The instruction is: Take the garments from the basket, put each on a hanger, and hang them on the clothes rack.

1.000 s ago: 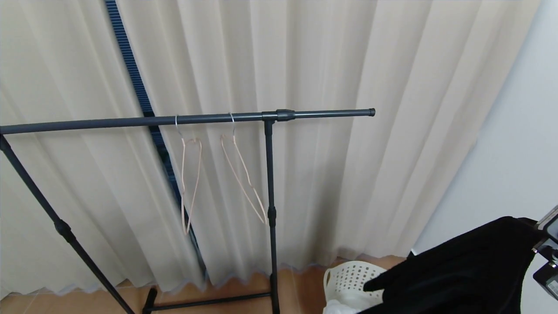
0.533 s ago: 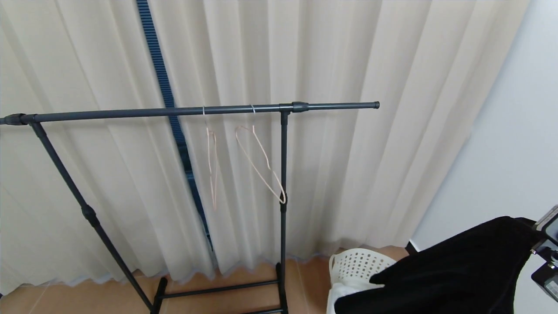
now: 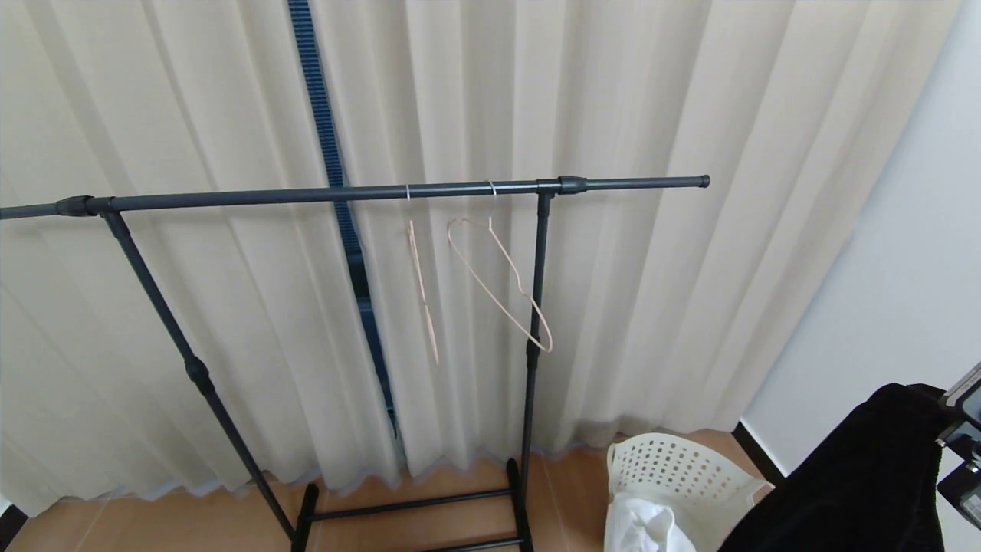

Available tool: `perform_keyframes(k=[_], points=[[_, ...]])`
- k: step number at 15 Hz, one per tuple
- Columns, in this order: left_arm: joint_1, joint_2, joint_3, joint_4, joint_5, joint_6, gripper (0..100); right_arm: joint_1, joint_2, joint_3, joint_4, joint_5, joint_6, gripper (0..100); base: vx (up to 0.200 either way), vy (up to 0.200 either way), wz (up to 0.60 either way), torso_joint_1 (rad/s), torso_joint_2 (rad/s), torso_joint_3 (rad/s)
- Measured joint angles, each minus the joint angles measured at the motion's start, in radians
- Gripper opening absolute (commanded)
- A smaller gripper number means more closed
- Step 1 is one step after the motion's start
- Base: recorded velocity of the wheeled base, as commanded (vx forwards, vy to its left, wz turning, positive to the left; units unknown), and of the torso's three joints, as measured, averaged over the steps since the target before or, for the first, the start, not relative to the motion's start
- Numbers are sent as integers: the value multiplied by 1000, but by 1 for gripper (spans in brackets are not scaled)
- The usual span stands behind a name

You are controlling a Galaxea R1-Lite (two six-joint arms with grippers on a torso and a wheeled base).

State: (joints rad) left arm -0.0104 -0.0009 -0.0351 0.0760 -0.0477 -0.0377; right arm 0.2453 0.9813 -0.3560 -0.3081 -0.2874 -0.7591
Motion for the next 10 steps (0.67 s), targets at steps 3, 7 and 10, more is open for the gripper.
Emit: perform_keyframes(k=[3,7,10], points=[[-2,0,0,1,0,0,100,0,1,2,-1,0,-9,0,0,0,400,-10,0,6],[-2,0,0,1,0,0,100,0,0,2,-3,0,-9,0,0,0,0,0,0,0],[-2,0,0,1,0,0,100,0,-2,2,-3,0,-9,0,0,200,0,-1,2,5]])
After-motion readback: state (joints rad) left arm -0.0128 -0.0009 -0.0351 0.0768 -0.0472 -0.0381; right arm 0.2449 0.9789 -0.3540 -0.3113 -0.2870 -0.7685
